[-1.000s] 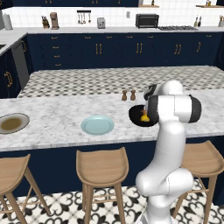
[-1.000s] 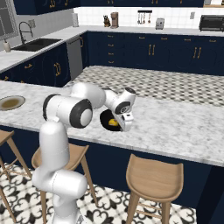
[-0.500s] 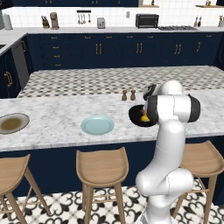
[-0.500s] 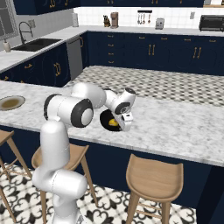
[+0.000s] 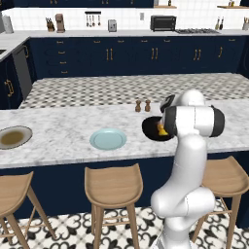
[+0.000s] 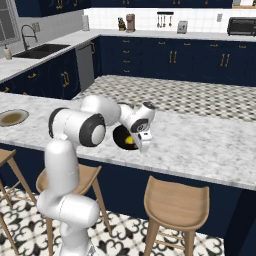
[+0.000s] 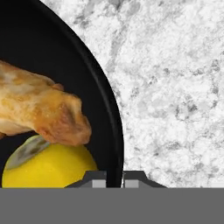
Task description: Pick the chicken drumstick and lemon from their plates and place them in the bowl. Then put the bowl in the fridge.
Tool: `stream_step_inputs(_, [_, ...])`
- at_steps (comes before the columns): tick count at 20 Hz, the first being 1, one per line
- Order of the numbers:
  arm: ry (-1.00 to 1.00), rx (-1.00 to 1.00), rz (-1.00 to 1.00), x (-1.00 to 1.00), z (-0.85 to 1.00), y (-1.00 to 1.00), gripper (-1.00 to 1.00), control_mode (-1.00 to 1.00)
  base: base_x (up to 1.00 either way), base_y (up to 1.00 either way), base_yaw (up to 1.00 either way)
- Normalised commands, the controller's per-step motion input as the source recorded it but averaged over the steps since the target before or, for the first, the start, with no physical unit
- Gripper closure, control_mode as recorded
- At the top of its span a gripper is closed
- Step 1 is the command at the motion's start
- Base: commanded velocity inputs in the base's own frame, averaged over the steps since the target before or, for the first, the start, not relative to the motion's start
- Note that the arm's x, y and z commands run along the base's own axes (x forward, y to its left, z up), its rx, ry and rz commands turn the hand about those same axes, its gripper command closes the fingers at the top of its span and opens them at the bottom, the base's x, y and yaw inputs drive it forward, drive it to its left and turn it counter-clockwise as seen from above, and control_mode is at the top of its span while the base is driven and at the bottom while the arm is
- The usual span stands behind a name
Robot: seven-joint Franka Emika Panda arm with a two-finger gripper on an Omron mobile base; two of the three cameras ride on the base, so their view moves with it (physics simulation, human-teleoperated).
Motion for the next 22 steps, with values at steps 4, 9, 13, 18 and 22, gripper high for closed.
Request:
stream_step_inputs(4, [-0.09,-0.05,0.0,-0.24,-0.39,0.28,1.0,-1.0,0.0,0.0,0.0])
stream_step_inputs(9, [-0.03,-0.11,-0.04,0.08,-0.1,0.54,1.0,-1.0,0.0,0.0,0.0])
stream_step_inputs(13, [0.0,-0.07,-0.01,0.04,-0.12,0.31,1.0,-1.0,0.0,0.0,0.0])
stream_step_inputs(18, [-0.05,-0.06,0.0,0.02,-0.32,0.23,1.0,-1.0,0.0,0.0,0.0])
stream_step_inputs(22, [-0.05,-0.01,-0.05,-0.13,0.08,0.05,1.0,-1.0,0.0,0.0,0.0])
